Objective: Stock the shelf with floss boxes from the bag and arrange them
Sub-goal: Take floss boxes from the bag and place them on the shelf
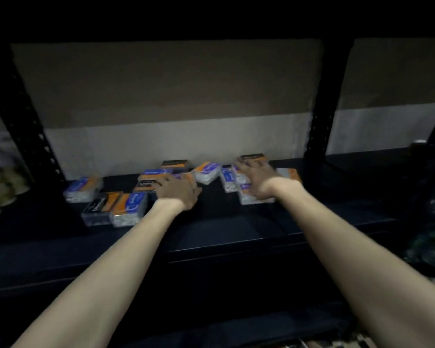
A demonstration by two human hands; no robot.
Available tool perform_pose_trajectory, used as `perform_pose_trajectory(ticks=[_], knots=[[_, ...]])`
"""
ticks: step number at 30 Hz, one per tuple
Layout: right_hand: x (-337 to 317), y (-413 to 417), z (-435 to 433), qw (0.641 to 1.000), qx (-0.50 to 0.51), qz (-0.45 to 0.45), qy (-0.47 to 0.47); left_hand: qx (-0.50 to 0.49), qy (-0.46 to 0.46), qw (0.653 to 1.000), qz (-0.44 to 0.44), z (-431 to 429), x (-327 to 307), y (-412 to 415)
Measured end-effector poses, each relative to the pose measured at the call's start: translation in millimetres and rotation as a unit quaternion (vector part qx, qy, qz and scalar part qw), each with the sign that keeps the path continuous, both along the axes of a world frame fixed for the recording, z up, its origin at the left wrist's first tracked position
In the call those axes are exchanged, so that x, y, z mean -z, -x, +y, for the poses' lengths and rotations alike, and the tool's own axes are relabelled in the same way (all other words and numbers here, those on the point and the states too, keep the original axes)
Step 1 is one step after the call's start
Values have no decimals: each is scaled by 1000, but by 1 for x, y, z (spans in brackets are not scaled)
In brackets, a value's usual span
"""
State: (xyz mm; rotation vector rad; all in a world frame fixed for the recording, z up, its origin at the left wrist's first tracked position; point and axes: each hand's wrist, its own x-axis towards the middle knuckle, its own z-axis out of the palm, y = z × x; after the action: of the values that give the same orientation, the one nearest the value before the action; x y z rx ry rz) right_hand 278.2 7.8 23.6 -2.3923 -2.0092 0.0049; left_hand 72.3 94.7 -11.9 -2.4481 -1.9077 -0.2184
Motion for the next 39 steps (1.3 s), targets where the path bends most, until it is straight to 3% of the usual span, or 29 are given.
perform_pose_trajectory(ticks=[6,11,15,19,22,24,26,30,33,39], knots=[[-28,5,-2,999,14,-6,33,69,54,993,82,-27,-27,13],[-29,24,-27,997,25,42,-60,90,92,989,78,-50,-42,19],[-49,49,-68,989,-8,111,-102,113,0,991,70,-86,-27,10],[-68,75,-122,964,-56,237,104,148,22,988,-43,-133,-30,27],[-54,91,-152,916,-112,300,243,168,-28,985,6,-192,-27,63],[-23,103,-156,906,-116,281,294,164,-17,983,81,-234,-9,91],[15,117,-150,899,-106,252,343,155,52,980,117,-251,20,107],[106,164,-123,888,-71,150,429,96,204,970,93,-224,107,110],[193,194,-106,900,-66,104,417,59,292,952,72,-201,197,113],[370,212,-142,918,-31,152,364,-40,389,920,15,-221,355,151]])
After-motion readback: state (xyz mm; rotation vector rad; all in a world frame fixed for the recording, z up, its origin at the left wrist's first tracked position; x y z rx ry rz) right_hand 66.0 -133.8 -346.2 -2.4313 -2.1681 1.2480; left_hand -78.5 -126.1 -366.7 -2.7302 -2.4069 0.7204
